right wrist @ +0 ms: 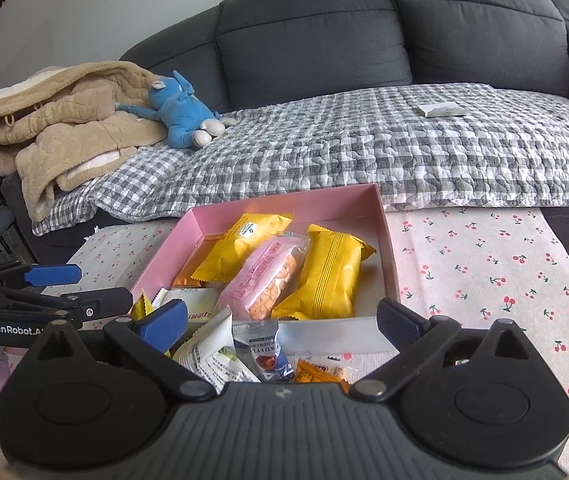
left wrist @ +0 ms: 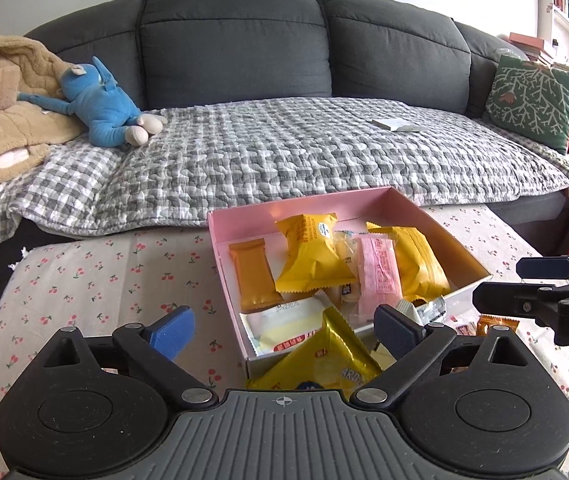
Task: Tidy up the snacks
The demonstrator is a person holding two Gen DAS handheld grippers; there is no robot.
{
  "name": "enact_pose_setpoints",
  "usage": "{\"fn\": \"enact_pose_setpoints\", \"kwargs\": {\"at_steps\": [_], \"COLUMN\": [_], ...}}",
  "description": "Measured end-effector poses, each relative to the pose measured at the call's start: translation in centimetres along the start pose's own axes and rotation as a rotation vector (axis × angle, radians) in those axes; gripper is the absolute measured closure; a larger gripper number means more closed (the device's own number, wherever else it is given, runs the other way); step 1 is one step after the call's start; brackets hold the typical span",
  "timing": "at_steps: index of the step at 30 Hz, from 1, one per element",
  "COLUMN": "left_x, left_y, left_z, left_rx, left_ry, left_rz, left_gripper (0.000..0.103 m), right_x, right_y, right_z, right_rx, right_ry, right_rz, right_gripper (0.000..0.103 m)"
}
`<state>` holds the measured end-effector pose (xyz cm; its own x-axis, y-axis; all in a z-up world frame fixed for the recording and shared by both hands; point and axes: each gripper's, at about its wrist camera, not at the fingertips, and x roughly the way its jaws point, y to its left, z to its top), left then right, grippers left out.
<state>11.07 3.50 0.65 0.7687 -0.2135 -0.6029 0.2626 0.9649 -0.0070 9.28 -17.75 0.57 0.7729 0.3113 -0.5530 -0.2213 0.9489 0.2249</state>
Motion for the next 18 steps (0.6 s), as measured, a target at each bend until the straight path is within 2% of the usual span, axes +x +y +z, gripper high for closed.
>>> {"fn": "enact_pose_setpoints", "kwargs": {"at_steps": [12, 18], "left_x": [-3.2, -4.4], "left_y": [-0.7, -0.7], "left_z": [-4.6, -6.6], "left_rx": [0.029, 0.051], "left_ry": [-0.012, 0.008], "left_rz": [-0.043, -0.075], "left_gripper": [0.002, 0.002], "right_x": [-1.9, -2.0], "right_y": [0.7, 1.7], "right_z": [-1.4, -3.0], "right_rx": [-0.031, -0.081], "right_ry": [-0.017, 0.019], "right_rz": [-0.006, 0.017], "right_gripper": [0.0, 0.0]}}
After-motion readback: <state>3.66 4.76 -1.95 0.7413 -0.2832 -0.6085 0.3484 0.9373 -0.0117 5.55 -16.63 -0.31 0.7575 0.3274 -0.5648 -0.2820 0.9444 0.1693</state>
